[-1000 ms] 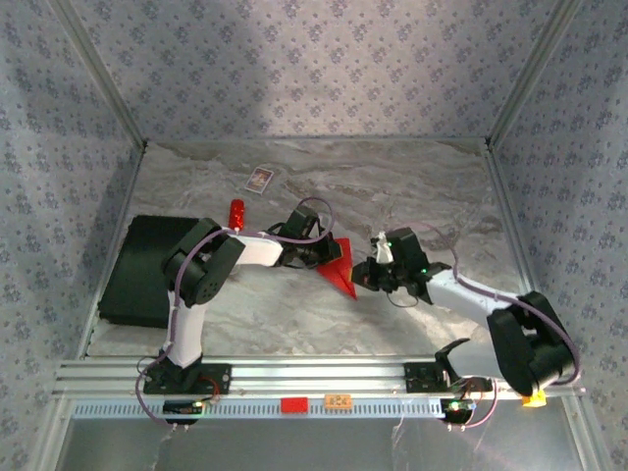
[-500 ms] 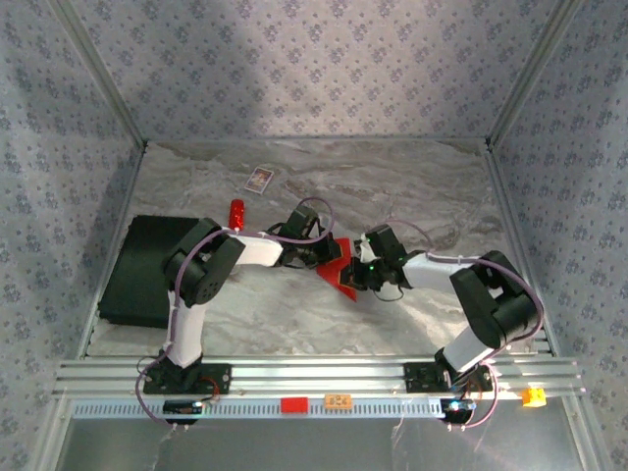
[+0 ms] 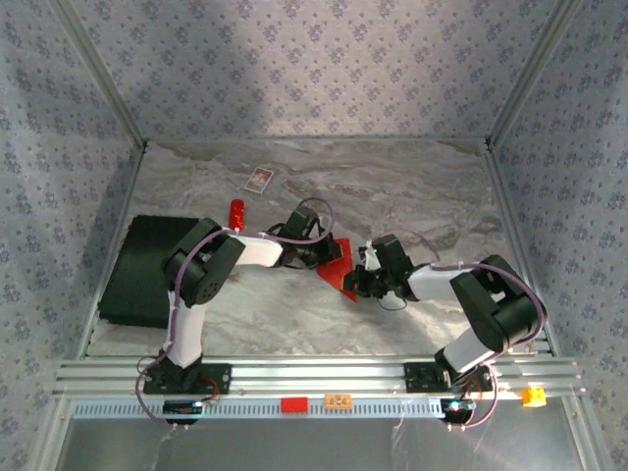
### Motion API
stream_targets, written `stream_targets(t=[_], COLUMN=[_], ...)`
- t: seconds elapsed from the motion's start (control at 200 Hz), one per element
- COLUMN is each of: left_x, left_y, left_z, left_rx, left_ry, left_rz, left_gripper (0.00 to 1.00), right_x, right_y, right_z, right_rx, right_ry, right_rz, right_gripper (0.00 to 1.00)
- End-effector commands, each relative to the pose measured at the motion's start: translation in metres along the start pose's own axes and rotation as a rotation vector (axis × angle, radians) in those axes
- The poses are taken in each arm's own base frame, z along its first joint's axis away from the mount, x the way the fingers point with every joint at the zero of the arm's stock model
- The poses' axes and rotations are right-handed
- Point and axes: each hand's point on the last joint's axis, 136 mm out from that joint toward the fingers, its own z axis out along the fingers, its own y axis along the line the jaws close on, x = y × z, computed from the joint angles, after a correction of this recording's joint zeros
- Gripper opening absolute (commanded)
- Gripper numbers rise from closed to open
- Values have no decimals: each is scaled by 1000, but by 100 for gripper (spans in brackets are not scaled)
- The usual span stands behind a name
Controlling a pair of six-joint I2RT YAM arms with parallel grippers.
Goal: Fold a paper plane with a square sheet of paper (pick it up from the middle)
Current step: Fourth fold the wing at the center of the table.
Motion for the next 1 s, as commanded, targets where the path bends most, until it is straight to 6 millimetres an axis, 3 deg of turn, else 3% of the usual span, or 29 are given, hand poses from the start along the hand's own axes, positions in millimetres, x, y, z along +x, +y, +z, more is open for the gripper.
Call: stream_targets(t=[0.0,0.59,0.83,0.994], left_x=[15,14,14,16], left_y=[44,48,47,47], left_z=[6,7,7,6], left_rx=[-120,-123,-120,-118], left_ry=[35,35,35,36], left_rz=[-57,-73,-76,-74], left_gripper=[0,0,0,0], right_x=[28,78,72,38], right_y=[-23,-56,-42,0], right_z=[-5,-26,-41,-63], right_rx=[63,133,105,30], right_ry=[65,95,42,-61], right_rz=[71,108,88,19], right_gripper=[7,6,6,6])
